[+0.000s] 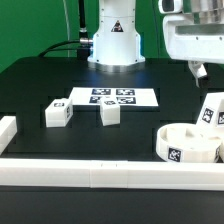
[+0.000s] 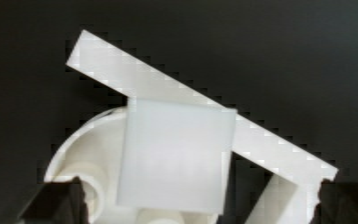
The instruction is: Assemble stool
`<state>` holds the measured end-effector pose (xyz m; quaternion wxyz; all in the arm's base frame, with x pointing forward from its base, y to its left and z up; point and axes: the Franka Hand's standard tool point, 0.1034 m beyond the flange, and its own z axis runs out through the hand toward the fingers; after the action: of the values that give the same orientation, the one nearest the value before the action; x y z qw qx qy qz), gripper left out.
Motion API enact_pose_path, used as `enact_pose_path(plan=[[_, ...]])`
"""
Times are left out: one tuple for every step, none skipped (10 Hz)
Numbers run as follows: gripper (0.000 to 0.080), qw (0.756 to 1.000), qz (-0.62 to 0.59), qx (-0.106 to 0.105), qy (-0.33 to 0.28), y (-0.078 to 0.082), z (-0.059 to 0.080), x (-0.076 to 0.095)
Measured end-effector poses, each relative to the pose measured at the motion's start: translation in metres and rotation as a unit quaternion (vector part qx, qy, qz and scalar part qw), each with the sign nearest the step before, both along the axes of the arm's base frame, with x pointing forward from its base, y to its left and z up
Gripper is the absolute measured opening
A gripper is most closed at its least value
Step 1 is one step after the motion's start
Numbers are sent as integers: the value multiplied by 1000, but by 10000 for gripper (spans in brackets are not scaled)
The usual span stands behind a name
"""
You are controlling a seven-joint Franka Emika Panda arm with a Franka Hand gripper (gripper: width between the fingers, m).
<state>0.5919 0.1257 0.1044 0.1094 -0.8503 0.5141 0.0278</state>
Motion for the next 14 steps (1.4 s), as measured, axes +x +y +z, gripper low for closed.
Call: enact_pose_path(plan=[[649, 999, 42, -3, -9, 0, 0, 0], [649, 995, 93, -9, -18, 1, 0, 0], [649, 986, 161, -26, -23, 4, 2, -1], [649, 973, 226, -33, -35, 5, 4, 0], [649, 956, 288, -39, -47, 6, 5, 0], [649, 942, 328, -44, -53, 7, 5, 0], [649, 935, 348, -45, -56, 6, 4, -1], [649, 916, 394, -47, -65, 6, 4, 0], [649, 904, 419, -49, -70, 6, 4, -1], [649, 873, 477, -54, -80, 6, 4, -1], [649, 839, 534, -68, -83, 11, 3, -3], [649, 808, 578, -70, -90, 12, 3, -3], [649, 777, 618, -74, -97, 13, 5, -3], [649, 739, 661, -76, -104, 13, 6, -3]])
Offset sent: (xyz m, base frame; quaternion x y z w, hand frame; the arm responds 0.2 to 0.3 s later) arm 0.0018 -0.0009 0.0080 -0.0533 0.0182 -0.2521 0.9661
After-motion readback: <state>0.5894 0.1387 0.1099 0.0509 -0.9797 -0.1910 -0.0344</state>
